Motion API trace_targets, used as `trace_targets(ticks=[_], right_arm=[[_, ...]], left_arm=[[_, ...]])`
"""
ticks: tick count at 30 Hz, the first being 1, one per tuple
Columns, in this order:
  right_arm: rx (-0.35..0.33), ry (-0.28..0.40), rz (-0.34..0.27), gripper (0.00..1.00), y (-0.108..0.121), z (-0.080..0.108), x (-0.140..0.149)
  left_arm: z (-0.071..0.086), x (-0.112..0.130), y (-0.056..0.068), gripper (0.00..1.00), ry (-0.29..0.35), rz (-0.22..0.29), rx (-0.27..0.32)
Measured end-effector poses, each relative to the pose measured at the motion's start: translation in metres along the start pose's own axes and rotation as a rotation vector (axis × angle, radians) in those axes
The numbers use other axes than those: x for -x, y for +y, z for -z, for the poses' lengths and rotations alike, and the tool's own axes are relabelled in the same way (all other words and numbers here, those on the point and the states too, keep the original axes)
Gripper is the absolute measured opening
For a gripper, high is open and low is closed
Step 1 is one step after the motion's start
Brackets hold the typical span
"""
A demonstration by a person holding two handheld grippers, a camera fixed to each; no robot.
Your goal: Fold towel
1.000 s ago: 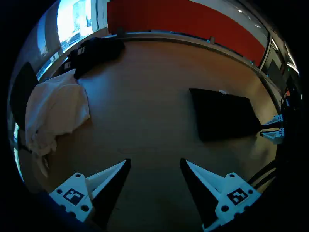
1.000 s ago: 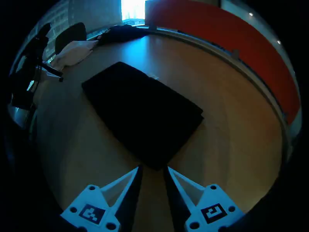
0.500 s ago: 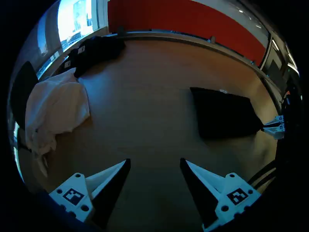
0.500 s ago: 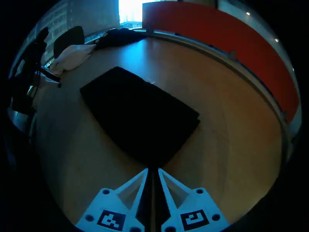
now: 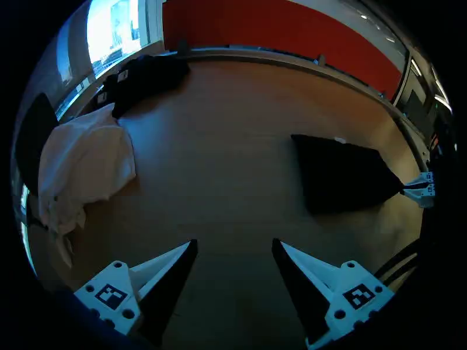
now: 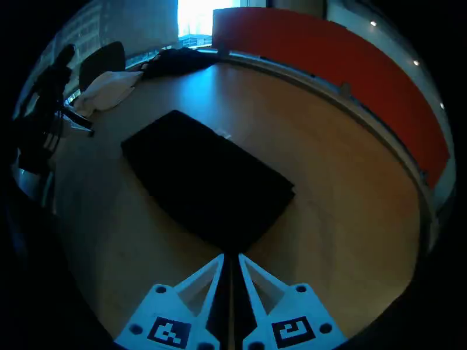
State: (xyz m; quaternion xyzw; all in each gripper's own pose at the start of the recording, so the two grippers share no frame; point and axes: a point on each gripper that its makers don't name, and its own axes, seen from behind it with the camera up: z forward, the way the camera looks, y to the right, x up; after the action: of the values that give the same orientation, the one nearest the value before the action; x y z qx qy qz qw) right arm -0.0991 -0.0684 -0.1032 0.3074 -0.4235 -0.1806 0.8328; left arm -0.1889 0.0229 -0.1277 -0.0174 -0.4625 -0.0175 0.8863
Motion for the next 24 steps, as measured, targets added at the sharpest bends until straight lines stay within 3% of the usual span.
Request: trace_targets(ticks=[24], right_arm=[[0.117, 0.118, 0.110, 0.05, 0.034, 0.058, -0.067]], left_arm=[[0.006, -0.007, 0.006, 0.94, 0.019, -0.003, 0.005]])
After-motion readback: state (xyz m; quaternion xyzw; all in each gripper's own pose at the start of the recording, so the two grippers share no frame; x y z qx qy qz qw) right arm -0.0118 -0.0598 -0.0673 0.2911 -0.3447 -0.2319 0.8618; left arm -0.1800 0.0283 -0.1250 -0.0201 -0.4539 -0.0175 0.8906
